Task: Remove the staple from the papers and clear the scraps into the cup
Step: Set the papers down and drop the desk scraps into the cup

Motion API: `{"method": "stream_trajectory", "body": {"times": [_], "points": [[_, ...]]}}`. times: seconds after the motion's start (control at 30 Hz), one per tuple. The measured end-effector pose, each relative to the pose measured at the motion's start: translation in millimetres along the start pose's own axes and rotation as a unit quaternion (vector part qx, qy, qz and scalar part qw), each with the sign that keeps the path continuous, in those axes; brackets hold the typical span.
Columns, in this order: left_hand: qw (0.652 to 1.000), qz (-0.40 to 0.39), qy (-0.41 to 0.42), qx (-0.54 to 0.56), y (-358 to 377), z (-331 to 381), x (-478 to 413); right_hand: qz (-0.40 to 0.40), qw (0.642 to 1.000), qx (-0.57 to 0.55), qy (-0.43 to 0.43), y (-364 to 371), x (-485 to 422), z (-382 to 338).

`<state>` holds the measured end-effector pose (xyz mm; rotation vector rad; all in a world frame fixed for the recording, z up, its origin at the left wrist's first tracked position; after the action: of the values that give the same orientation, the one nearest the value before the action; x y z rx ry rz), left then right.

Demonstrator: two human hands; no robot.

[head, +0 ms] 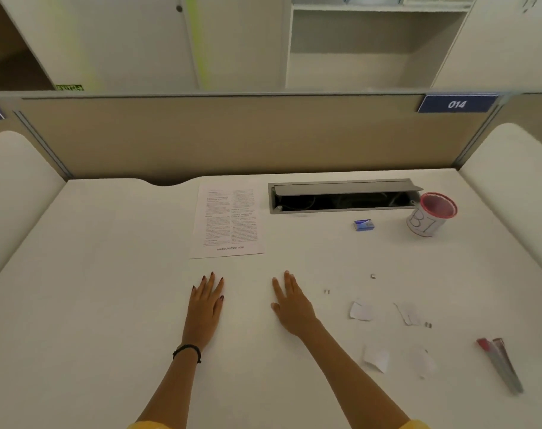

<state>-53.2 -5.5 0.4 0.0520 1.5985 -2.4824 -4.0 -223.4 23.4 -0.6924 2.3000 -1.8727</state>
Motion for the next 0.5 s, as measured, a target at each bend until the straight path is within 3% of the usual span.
{"method": "stream_trajectory", "body": {"times": [0.2,0.33,0.5], "points": [[1.000,-0.017,0.015,-0.012,12,24,31,0.063,0.998,-0.021,-0.001,15,55,19],[0.998,-0.038,0.030,-0.034,16,42,47,0.104,0.993,-0.032,-0.052,26,95,37],[0.996,-0.045,0.052,-0.060,24,64,64,0.185,0.982,0.012,-0.029,19,123,58]]}}
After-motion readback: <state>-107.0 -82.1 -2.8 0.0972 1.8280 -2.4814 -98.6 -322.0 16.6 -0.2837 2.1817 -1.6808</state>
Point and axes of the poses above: each hand's wrist, its own x-axis away from the middle knuckle, its own y-axis out of the palm, z = x × y, the point moved 2 cm from there along -x, towards the middle knuckle, and after that the axes turned 4 degrees about z, right-handed, at the moved point
